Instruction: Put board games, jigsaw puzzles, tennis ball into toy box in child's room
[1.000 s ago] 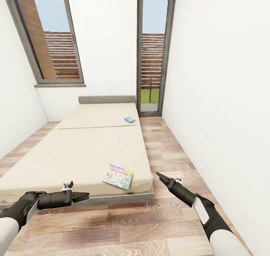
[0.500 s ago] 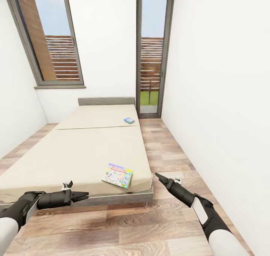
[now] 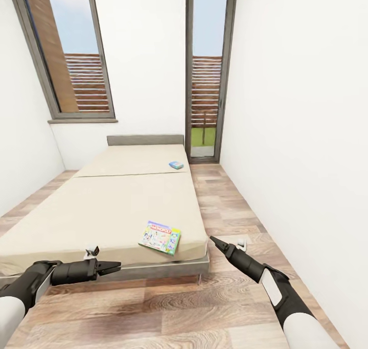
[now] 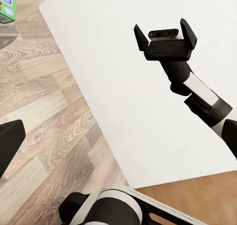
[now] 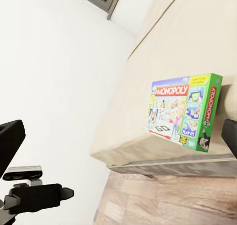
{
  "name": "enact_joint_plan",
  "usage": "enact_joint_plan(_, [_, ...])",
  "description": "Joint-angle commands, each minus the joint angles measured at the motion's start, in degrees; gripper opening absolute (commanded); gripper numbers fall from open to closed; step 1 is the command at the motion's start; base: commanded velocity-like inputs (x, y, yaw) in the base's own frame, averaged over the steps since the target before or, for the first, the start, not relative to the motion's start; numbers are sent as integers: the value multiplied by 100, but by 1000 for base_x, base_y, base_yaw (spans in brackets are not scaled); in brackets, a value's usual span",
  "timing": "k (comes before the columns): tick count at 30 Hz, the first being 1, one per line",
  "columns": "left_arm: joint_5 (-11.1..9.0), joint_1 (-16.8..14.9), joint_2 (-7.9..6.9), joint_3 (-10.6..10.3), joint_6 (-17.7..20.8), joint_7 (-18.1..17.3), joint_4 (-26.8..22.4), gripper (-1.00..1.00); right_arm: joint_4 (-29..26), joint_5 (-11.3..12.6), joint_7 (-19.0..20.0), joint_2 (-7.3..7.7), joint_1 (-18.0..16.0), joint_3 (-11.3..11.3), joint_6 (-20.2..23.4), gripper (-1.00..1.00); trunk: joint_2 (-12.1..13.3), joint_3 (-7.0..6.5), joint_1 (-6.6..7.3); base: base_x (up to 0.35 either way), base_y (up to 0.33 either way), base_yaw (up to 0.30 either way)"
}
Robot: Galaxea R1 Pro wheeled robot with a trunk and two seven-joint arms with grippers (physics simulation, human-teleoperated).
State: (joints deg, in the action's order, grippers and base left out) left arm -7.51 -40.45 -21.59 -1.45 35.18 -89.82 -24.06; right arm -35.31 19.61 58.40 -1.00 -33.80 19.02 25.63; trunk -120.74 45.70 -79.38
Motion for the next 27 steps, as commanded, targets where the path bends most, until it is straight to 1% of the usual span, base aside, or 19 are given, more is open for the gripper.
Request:
enact_joint_plan(1, [-14, -2, -3, -17, 60, -18, -1, 100, 1, 6, 7, -11, -4, 26, 48, 100, -44, 14, -22, 0, 0, 0])
enact_joint_plan(14, [-14, -3, -1, -15, 65, -18, -2, 100, -2, 11, -362, -99, -7, 21, 37, 100, -565, 130, -307, 0, 0, 8])
enact_joint_plan(19, [-14, 0, -2, -14, 64, -18, -2, 100, -1, 7, -411, -120, -9, 17, 37, 100, -766, 197, -417, 0, 0, 26])
enact_joint_plan(24, [-14, 1, -3, -14, 65, -18, -2, 100, -1, 4, -481, -175, -8, 19, 38, 100, -966, 279, -527, 0, 0, 9])
enact_joint_plan(27, [-14, 0, -3, -17, 67, -18, -2, 100, 2, 6, -589, -221, -11, 23, 42, 100, -1087, 331, -593, 0, 0, 4])
